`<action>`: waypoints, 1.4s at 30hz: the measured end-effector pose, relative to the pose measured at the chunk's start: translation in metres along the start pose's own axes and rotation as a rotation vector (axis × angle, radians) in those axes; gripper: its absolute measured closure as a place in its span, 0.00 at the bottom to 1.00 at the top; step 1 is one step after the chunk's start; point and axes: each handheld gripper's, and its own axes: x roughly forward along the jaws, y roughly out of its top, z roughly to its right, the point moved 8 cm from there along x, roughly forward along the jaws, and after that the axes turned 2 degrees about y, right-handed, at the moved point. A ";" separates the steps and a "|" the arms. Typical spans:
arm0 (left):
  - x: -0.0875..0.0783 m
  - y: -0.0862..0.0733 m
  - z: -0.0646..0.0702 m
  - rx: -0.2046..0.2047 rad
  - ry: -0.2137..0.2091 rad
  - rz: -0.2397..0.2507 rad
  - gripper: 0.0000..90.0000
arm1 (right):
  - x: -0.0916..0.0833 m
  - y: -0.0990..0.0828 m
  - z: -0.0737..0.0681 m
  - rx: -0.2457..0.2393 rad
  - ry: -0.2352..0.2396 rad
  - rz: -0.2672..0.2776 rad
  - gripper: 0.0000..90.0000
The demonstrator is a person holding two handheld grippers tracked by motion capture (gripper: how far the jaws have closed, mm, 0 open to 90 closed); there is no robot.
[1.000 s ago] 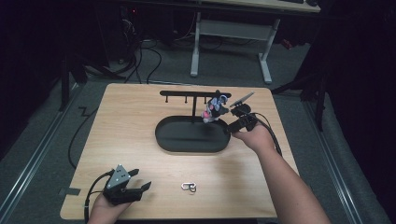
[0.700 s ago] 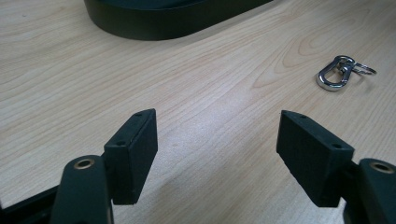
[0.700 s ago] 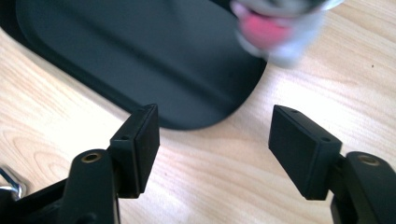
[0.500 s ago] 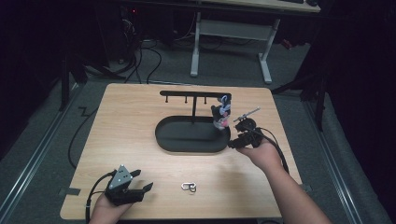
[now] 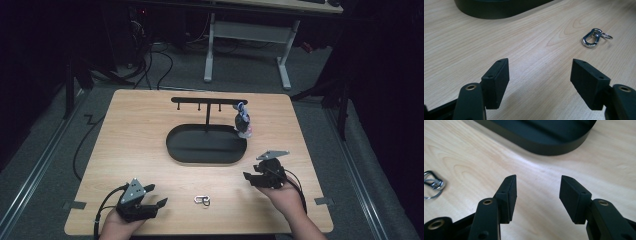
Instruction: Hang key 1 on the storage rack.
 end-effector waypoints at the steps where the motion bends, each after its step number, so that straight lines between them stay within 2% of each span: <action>1: 0.001 0.000 0.001 -0.002 -0.005 -0.001 0.36 | 0.001 -0.006 -0.001 0.011 0.011 0.025 0.54; 4: 0.002 0.001 0.005 -0.002 -0.016 -0.007 0.36 | 0.001 -0.020 -0.004 0.042 0.034 0.082 0.53; 5: 0.002 0.001 0.005 -0.002 -0.016 -0.007 0.37 | 0.001 -0.020 -0.004 0.042 0.034 0.082 0.53; 6: 0.003 0.001 0.007 0.001 -0.020 -0.010 0.37 | 0.000 -0.030 -0.007 0.068 0.045 0.131 0.54; 8: 0.005 0.001 0.009 0.005 -0.024 -0.020 0.37 | 0.000 -0.033 -0.008 0.076 0.050 0.150 0.54; 9: 0.006 0.001 0.011 0.005 -0.027 -0.024 0.38 | 0.000 -0.038 -0.009 0.086 0.048 0.178 0.54; 10: 0.006 0.001 0.012 0.004 -0.027 -0.022 0.42 | 0.000 -0.051 -0.012 0.093 0.057 0.202 0.55; 11: 0.007 0.002 0.013 0.001 -0.031 -0.021 0.43 | 0.000 -0.053 -0.014 0.089 0.067 0.181 0.55; 12: 0.007 0.003 0.015 0.000 -0.037 -0.022 0.43 | 0.000 -0.053 -0.014 0.089 0.067 0.181 0.53; 13: 0.008 0.004 0.017 -0.003 -0.039 -0.022 0.45 | -0.003 -0.052 -0.014 0.065 0.051 0.191 0.54; 14: 0.010 0.004 0.019 -0.003 -0.035 -0.035 0.53 | -0.007 -0.051 -0.011 0.058 0.022 0.216 0.57; 15: 0.010 0.004 0.019 -0.003 -0.035 -0.035 0.59 | -0.008 -0.050 -0.010 0.077 0.031 0.228 0.57; 16: 0.012 0.003 0.022 -0.005 -0.044 -0.047 0.66 | -0.009 -0.050 -0.009 0.120 0.059 0.251 0.60; 17: 0.014 0.003 0.024 -0.018 -0.053 -0.051 0.66 | -0.009 -0.050 -0.009 0.120 0.059 0.251 0.60; 18: 0.018 0.006 0.028 -0.026 -0.042 -0.058 0.80 | -0.009 -0.048 -0.009 0.159 0.102 0.274 0.61; 20: 0.021 0.008 0.029 -0.026 -0.039 -0.068 0.88 | -0.008 -0.047 -0.009 0.155 0.102 0.274 0.61; 21: 0.026 0.009 0.032 -0.025 -0.037 -0.074 0.88 | -0.007 -0.047 -0.010 0.149 0.100 0.268 0.61; 23: 0.036 0.012 0.039 -0.011 -0.034 -0.099 0.91 | -0.006 -0.048 -0.013 0.133 0.103 0.258 0.61; 24: 0.047 0.014 0.047 0.000 -0.040 -0.117 0.92 | -0.006 -0.048 -0.015 0.114 0.103 0.255 0.61; 25: 0.047 0.014 0.047 0.000 -0.040 -0.117 0.93 | -0.006 -0.048 -0.015 0.114 0.103 0.255 0.61; 29: 0.063 0.025 0.061 0.019 -0.049 -0.123 0.93 | -0.007 -0.047 -0.015 0.110 0.122 0.263 0.61; 30: 0.068 0.028 0.068 0.027 -0.062 -0.132 0.93 | -0.007 -0.049 -0.015 0.113 0.126 0.259 0.61; 31: 0.068 0.028 0.068 0.027 -0.062 -0.132 0.93 | -0.007 -0.049 -0.015 0.113 0.126 0.259 0.61; 33: 0.073 0.032 0.080 0.033 -0.085 -0.134 0.93 | -0.009 -0.049 -0.014 0.111 0.132 0.263 0.61; 34: 0.073 0.032 0.080 0.033 -0.085 -0.134 0.93 | -0.009 -0.049 -0.014 0.111 0.132 0.263 0.61; 37: 0.080 0.035 0.094 0.045 -0.109 -0.136 0.93 | -0.012 -0.051 -0.011 0.118 0.137 0.264 0.61; 42: 0.098 0.045 0.114 0.084 -0.135 -0.139 0.93 | -0.017 -0.052 -0.006 0.129 0.140 0.278 0.61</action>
